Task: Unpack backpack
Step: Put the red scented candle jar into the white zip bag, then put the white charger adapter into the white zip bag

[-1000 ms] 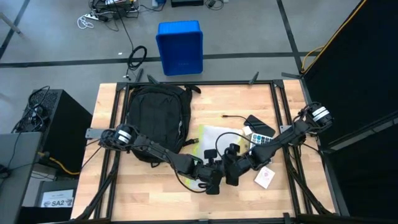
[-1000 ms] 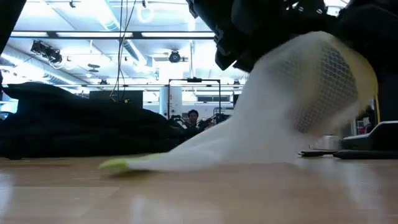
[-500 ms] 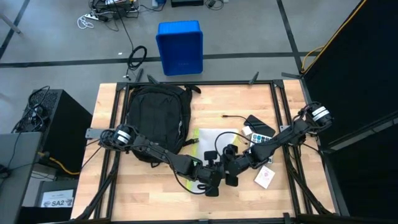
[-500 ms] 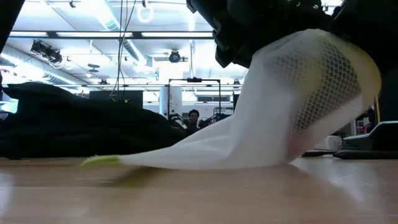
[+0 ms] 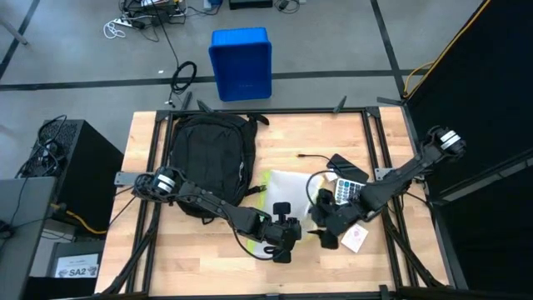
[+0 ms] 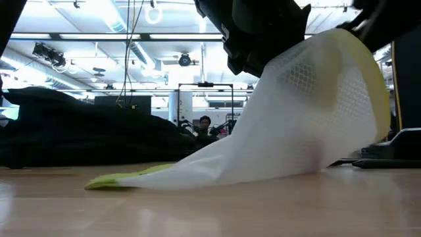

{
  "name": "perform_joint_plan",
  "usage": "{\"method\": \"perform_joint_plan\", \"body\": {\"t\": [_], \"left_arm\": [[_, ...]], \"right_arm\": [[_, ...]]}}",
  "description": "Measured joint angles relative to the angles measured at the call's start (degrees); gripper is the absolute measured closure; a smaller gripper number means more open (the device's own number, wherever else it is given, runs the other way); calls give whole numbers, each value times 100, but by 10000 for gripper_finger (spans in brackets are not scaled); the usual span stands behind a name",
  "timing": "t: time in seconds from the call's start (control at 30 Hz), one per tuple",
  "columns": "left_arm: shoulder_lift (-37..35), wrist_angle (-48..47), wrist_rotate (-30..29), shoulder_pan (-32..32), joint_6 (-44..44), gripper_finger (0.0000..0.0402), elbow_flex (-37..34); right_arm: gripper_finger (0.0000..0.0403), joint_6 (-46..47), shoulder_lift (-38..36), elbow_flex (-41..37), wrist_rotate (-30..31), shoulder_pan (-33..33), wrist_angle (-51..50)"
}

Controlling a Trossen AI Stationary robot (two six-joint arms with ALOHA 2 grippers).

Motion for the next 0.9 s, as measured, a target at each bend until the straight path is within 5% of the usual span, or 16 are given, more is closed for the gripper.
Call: {"method": "perform_joint_plan", "body": {"t": [0.33,0.63,0.77,0.9], "left_arm": [[0,-16,-4,0,-2,401,4],[0,1,30,2,-4,401,9],[-25,-23,55,2,0,401,9],[-98,-122,92,2,13,401,9]], "right_arm": [[138,49,902,-2,228,800,5],[145,23,1816,-9,1159,656,-139],[200,3,1899,-11,1219,533,-360],[304,-97,1871,-11,1370,524,-438]]}}
